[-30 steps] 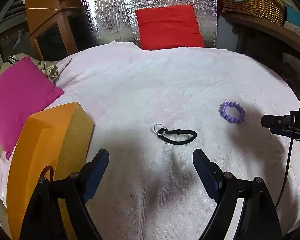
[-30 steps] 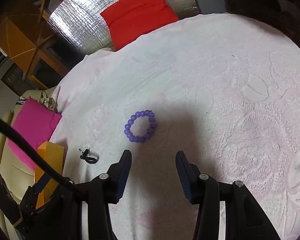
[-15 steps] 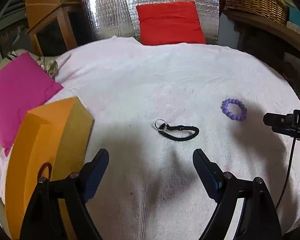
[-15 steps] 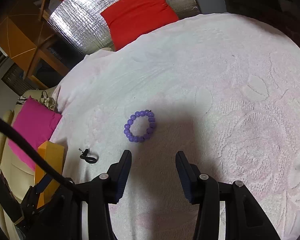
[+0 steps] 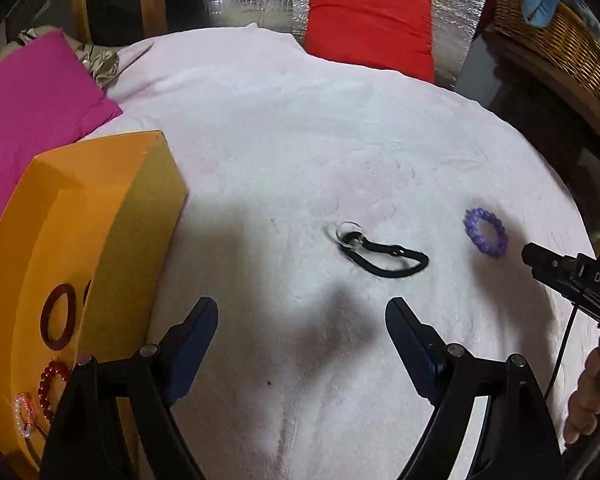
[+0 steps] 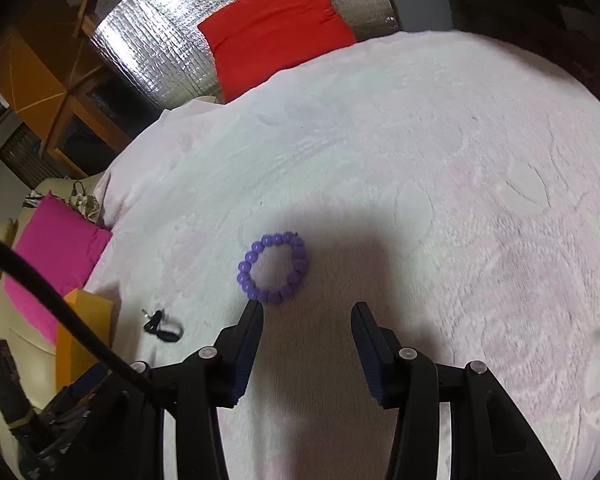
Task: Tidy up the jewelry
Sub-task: 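Close the right tool on the purple bead bracelet while the left tool grasps the black cord keychain, then lift the purple bracelet and black cord and carry them toward the orange box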
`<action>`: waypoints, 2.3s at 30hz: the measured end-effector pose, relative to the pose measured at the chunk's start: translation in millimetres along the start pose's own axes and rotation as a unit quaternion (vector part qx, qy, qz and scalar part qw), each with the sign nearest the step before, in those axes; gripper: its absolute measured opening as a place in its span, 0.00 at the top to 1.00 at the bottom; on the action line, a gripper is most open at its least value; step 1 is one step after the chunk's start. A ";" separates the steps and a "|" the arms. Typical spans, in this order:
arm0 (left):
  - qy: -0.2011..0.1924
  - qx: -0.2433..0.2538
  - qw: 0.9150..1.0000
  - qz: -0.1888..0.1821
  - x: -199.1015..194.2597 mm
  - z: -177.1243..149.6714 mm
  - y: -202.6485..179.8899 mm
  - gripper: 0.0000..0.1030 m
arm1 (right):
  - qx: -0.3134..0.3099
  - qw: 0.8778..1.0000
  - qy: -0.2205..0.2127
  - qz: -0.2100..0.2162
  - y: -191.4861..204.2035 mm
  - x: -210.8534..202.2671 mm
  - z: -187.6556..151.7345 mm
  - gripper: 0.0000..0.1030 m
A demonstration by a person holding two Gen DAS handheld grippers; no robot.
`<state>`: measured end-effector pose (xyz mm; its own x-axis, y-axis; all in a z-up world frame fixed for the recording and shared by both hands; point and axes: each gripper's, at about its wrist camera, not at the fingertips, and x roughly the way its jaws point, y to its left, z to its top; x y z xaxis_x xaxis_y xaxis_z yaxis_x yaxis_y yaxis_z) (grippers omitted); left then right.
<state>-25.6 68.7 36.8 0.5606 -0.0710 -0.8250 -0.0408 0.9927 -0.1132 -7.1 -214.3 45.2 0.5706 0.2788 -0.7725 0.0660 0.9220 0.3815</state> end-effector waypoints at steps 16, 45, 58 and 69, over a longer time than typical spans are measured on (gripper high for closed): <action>0.021 0.003 1.000 -0.011 13.7 4.3 -4.2 0.16 | -0.074 0.993 -0.045 -0.079 29.8 35.4 8.2 0.84; 0.007 -0.091 0.991 -0.098 50.1 28.4 -20.0 0.16 | -0.069 0.997 0.021 -0.034 -1.7 1.2 -21.8 0.87; 0.003 -0.031 0.995 -0.093 51.2 26.4 -26.5 0.89 | -0.061 0.998 0.021 -0.023 -5.9 -5.8 -21.9 0.87; -0.002 0.014 0.992 -0.123 26.0 13.4 -27.8 0.91 | -0.049 0.999 0.000 -0.011 -9.2 -27.2 -17.5 0.87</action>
<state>1.2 40.6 25.9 0.5543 -0.3109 -0.7721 0.1206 0.9478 -0.2951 -37.5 -225.6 53.8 0.5696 0.2580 -0.7804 -0.0016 0.9498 0.3129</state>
